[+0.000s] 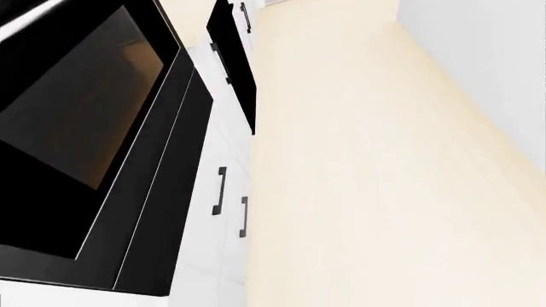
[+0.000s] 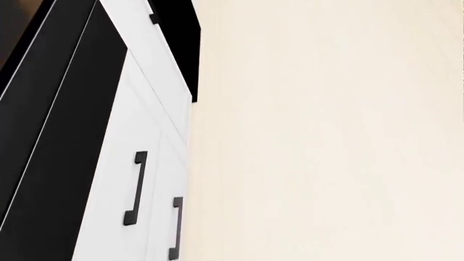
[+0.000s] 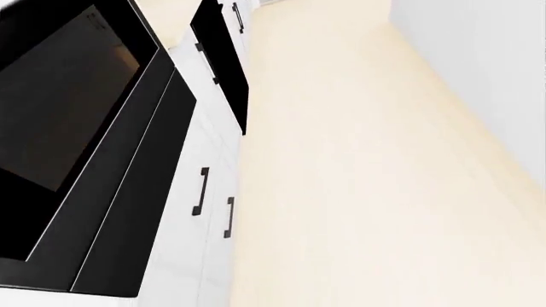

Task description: Close the oven door.

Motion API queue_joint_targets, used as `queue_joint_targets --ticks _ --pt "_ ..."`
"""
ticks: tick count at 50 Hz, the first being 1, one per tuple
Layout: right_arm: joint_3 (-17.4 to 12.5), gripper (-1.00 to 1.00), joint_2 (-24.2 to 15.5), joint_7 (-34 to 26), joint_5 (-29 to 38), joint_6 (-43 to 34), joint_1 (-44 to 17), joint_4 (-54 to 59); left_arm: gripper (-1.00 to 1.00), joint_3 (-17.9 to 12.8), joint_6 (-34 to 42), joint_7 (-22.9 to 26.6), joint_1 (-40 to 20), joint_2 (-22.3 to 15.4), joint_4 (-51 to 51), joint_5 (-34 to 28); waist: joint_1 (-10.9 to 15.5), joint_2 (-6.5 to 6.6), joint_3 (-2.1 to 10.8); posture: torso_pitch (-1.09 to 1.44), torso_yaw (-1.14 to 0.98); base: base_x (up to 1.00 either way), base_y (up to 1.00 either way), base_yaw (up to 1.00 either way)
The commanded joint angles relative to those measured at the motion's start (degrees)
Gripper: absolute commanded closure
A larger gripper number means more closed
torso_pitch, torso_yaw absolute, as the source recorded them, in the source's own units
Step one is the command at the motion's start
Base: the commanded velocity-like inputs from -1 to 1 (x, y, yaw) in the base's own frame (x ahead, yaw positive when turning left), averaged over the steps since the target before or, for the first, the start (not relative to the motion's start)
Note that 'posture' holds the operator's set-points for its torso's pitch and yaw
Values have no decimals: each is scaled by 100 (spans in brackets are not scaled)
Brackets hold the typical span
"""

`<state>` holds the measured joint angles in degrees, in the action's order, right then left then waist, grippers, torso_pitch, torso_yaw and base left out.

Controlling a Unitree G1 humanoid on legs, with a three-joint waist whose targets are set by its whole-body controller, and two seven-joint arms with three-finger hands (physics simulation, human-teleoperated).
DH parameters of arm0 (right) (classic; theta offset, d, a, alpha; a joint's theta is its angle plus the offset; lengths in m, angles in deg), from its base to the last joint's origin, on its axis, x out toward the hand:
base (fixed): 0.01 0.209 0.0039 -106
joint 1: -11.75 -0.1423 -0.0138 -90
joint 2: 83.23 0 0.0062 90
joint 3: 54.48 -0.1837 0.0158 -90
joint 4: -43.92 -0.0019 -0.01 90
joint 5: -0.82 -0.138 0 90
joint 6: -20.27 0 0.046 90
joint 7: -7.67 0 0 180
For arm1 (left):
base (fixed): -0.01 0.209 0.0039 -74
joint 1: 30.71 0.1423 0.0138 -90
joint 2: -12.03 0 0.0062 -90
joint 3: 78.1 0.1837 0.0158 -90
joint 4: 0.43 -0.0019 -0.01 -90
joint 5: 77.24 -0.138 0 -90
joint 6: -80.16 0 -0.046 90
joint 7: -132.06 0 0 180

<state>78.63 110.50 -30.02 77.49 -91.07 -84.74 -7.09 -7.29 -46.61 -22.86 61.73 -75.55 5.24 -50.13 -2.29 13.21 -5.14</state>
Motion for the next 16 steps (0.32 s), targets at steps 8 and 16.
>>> queue_joint_targets --ticks 8,16 --pt "277 -100 253 -99 -459 393 -131 144 -100 50 -692 365 -264 -144 530 -111 -4 50 163 0 0 0 0 0" --pt "333 -100 245 -98 -527 333 -160 156 -100 50 -694 369 -264 -142 533 -105 15 68 172 0 0 0 0 0"
